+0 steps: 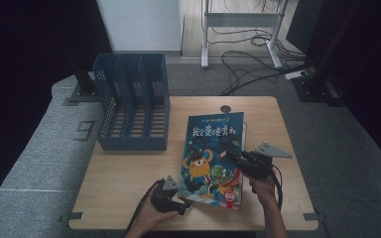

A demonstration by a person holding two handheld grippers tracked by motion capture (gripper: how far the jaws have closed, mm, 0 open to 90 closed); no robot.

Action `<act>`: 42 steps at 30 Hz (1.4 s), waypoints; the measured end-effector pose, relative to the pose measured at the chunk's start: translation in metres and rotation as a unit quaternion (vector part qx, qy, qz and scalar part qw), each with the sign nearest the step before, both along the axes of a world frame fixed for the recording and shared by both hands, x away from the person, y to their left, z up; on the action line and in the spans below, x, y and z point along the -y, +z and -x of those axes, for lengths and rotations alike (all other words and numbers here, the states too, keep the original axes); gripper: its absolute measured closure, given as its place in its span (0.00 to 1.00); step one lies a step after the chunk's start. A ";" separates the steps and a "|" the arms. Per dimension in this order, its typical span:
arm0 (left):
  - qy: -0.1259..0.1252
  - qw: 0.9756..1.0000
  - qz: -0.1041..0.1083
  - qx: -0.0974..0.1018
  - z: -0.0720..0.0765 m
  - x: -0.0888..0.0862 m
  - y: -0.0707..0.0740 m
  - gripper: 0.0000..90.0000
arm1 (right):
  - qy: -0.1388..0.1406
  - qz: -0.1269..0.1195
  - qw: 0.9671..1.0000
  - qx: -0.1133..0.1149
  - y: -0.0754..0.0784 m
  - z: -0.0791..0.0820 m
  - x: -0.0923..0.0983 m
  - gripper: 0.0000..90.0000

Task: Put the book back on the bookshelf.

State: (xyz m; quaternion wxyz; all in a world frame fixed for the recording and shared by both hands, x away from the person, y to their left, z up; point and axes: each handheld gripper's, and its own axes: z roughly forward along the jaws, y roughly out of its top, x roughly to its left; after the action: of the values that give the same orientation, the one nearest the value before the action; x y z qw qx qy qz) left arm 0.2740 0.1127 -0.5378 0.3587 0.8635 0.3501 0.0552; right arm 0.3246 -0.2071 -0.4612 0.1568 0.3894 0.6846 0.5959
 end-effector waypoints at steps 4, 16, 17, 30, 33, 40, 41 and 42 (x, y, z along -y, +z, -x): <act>0.000 1.000 -0.001 0.002 0.000 0.000 0.000 0.22 | -0.001 -0.001 1.000 0.001 0.000 0.000 0.000 0.78; 0.003 1.000 0.005 -0.004 -0.001 0.001 -0.003 0.21 | 0.010 0.006 1.000 0.028 0.006 0.007 -0.003 0.78; 0.003 1.000 0.005 -0.003 -0.002 0.001 -0.003 0.21 | 0.009 0.006 0.999 0.030 0.006 0.007 -0.003 0.78; 0.001 1.000 0.007 -0.009 -0.003 -0.001 -0.002 0.22 | 0.014 0.015 0.998 0.054 0.009 0.011 -0.005 0.78; -0.001 1.000 0.012 -0.013 -0.003 -0.003 -0.002 0.22 | 0.012 0.018 0.998 0.054 0.009 0.012 -0.005 0.78; 0.009 1.000 0.016 -0.011 -0.004 -0.006 0.000 0.24 | 0.010 0.011 0.999 0.049 0.008 0.010 -0.005 0.78; 0.009 1.000 0.015 -0.011 -0.004 -0.006 -0.001 0.24 | 0.010 0.010 0.999 0.049 0.008 0.010 -0.005 0.78; 0.009 1.000 0.016 -0.011 -0.004 -0.005 -0.001 0.24 | 0.010 0.010 0.999 0.049 0.008 0.010 -0.005 0.78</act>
State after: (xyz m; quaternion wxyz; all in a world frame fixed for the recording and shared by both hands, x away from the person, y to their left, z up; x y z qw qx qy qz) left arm 0.2778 0.1180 -0.5389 0.3683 0.8550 0.3626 0.0429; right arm 0.3144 -0.2025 -0.4536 0.1884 0.3509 0.6861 0.6088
